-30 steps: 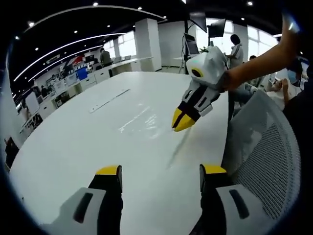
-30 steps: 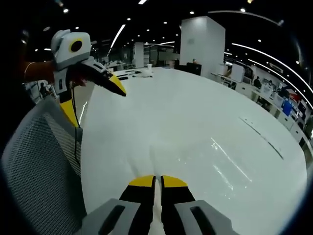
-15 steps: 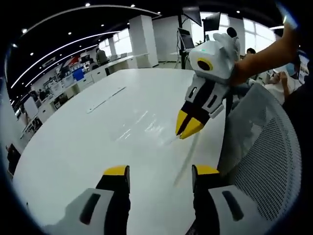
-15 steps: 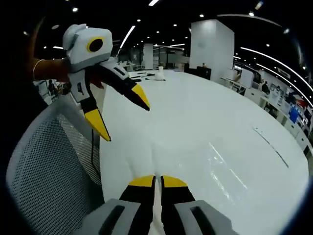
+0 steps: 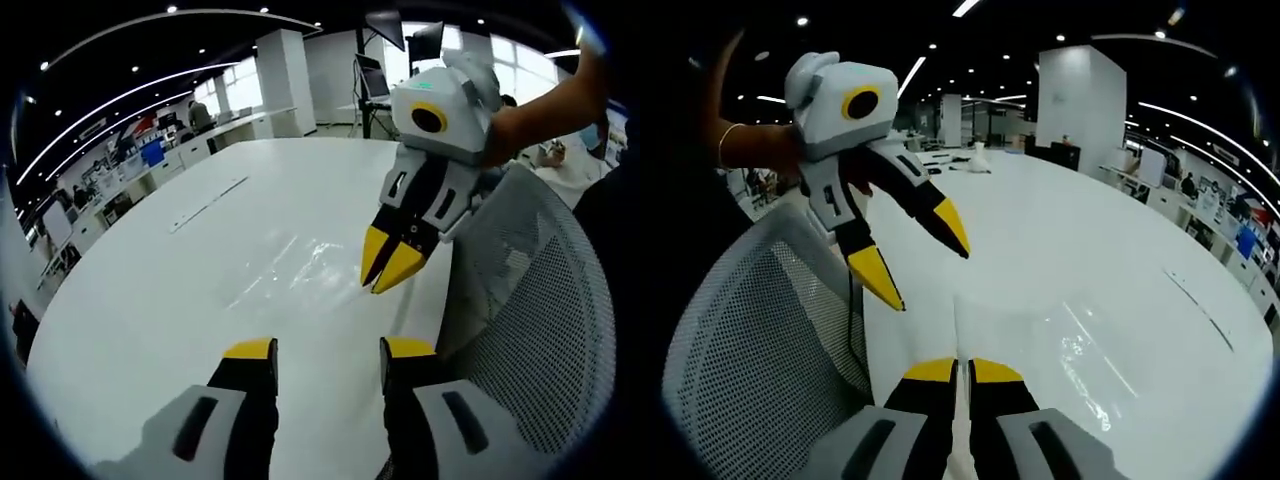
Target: Open the resealable bag by pulling the two sides of the seal apart until the entire bag opening is separated and visibly accessible.
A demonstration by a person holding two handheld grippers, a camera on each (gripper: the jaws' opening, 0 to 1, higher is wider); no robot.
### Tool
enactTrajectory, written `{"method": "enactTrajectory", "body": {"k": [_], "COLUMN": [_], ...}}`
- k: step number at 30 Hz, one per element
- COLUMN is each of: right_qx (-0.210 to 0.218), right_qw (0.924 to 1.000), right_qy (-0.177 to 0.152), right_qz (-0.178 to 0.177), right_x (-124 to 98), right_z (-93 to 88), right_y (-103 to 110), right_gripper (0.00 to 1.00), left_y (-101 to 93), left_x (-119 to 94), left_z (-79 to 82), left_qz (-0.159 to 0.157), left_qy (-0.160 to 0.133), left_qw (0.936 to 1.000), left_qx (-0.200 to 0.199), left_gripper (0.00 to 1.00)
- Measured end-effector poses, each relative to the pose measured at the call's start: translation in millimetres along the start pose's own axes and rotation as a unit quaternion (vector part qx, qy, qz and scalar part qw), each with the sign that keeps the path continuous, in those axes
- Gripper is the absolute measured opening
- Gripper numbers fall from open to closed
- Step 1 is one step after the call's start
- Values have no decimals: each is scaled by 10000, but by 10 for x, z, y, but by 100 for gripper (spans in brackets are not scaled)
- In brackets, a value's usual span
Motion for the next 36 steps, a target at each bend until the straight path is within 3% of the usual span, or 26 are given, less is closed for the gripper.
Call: {"method": "enactTrajectory", "body": {"k": [22, 27, 30, 36], "right_qx": [-148, -162, -179, -177], "right_qw": [9996, 9995, 9994, 9994], "right_qy": [127, 163, 169, 158], "right_qz": [180, 213, 225, 261], "right_x": [28, 26, 26, 25], "right_z": [-39, -55, -54, -38], "right_y": [175, 206, 221, 241], "right_gripper": [0, 0, 0, 0], "left_y": [-198, -243, -282, -350], "left_x": [156, 180, 190, 175], "left_z": [21, 37, 47, 132], "left_qz": [-477, -601, -691, -886], "left_qy": [216, 303, 317, 105], "left_qw": [9972, 9939, 9922, 9871], "left_qx": [539, 869, 987, 1333], "left_gripper": [29, 15, 13, 4]}}
Point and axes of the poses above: the point that each gripper's makers call its tool centre point, and the gripper's own axes: x roughly forward along the fingers, y roughly to its left, z roughly out of its top, the point moved 4 cm from there along -x, roughly backward along the fingers, and after that the axes turned 10 degrees about x, right-handed, at the moved point
